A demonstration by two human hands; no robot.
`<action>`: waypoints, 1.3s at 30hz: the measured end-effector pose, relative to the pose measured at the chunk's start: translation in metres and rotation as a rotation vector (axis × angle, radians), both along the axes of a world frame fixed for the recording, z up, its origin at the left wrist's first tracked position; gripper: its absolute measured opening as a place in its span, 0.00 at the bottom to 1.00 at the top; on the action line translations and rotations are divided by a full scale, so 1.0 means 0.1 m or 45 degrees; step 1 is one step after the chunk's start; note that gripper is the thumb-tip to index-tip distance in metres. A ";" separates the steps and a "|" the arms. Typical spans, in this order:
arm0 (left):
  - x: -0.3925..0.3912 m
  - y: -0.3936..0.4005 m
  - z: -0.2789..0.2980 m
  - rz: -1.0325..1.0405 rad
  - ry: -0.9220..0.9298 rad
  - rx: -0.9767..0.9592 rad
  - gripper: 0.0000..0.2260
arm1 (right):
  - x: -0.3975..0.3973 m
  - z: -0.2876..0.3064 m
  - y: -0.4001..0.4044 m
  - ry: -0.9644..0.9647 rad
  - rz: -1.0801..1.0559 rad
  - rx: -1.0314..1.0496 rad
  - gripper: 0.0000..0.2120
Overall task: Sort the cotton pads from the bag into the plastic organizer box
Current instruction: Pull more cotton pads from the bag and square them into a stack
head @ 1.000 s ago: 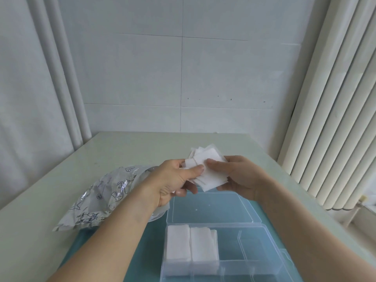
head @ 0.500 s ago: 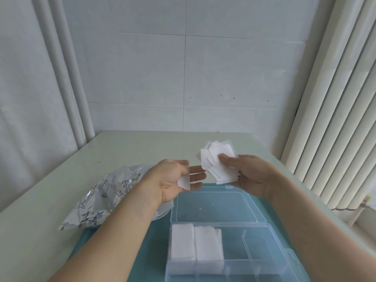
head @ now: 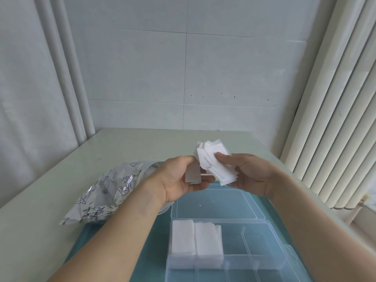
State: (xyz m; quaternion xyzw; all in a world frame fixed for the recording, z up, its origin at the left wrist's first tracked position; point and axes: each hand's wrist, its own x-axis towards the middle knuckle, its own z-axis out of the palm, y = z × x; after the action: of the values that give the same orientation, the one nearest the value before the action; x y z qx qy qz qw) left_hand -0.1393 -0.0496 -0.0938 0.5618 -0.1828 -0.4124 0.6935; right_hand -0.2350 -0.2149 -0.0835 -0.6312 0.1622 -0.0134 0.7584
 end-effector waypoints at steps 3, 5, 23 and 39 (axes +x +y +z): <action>-0.01 0.00 0.00 0.009 -0.027 0.021 0.12 | 0.01 -0.01 0.02 -0.002 -0.020 0.034 0.18; -0.01 -0.01 0.00 0.026 -0.020 0.001 0.13 | 0.02 -0.01 0.04 -0.011 -0.044 0.067 0.14; 0.00 0.05 0.02 0.045 0.439 -0.096 0.19 | 0.05 -0.04 -0.04 -0.141 -0.203 -0.129 0.19; -0.10 -0.05 -0.03 0.018 -0.068 0.059 0.09 | 0.05 -0.07 -0.06 -0.175 0.327 0.002 0.23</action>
State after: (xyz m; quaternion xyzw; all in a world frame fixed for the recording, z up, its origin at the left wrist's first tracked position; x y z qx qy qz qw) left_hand -0.1493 -0.0546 -0.0964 0.5898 -0.1875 -0.3964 0.6781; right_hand -0.2302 -0.2209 -0.0905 -0.6437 0.0280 0.0406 0.7637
